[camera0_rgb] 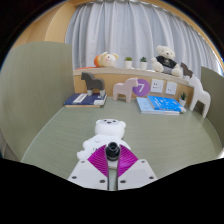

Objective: Unplug charger

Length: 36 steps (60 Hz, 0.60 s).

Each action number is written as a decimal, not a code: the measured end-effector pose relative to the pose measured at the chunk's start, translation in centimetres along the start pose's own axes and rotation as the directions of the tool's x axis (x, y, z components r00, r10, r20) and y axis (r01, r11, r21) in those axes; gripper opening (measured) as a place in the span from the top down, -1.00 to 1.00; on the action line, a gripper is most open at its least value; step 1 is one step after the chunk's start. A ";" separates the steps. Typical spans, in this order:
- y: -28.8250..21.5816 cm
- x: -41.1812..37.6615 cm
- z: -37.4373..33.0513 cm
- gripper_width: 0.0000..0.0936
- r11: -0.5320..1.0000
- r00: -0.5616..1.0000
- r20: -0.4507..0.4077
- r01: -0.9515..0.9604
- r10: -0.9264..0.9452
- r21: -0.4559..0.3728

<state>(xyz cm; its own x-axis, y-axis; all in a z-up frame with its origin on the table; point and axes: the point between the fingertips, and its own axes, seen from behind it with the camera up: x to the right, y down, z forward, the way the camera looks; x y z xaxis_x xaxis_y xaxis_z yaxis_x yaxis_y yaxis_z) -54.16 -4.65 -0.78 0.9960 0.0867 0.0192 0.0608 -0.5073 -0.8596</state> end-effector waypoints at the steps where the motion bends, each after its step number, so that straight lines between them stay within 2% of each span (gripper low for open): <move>1: 0.0 0.0 0.0 0.81 1.000 1.000 0.003 0.000 0.000 -0.002; 5: 0.1 -0.1 0.2 0.84 1.000 1.000 0.013 0.008 -0.007 -0.022; 8: -1.1 -0.3 -0.8 0.86 0.996 1.000 0.012 -0.018 0.019 -0.082; 10: -6.6 0.6 -3.0 0.86 1.000 1.000 0.002 0.007 -0.007 -0.005; 13: -15.6 3.2 -7.1 0.86 0.976 0.998 -0.068 0.021 -0.007 0.217; 14: -19.5 4.2 -7.7 0.86 0.972 0.998 -0.056 0.007 0.006 0.234; 16: -23.3 5.7 -10.6 0.86 0.945 0.997 -0.065 -0.015 0.038 0.326; 20: -27.5 9.9 -12.2 0.86 0.925 0.989 -0.146 0.028 0.030 0.380; 22: -28.2 12.1 -12.7 0.86 0.925 0.986 -0.167 0.038 0.028 0.378; 27: -25.3 16.1 -9.6 0.86 0.941 0.983 -0.175 0.012 0.050 0.337; 36: -12.7 20.4 -3.1 0.86 0.992 0.987 -0.144 -0.048 0.065 0.119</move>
<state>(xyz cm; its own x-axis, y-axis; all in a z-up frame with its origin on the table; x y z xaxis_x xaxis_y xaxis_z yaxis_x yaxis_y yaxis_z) -34.39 0.92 12.11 0.9968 -0.0709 0.0371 0.0052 -0.4056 -0.9140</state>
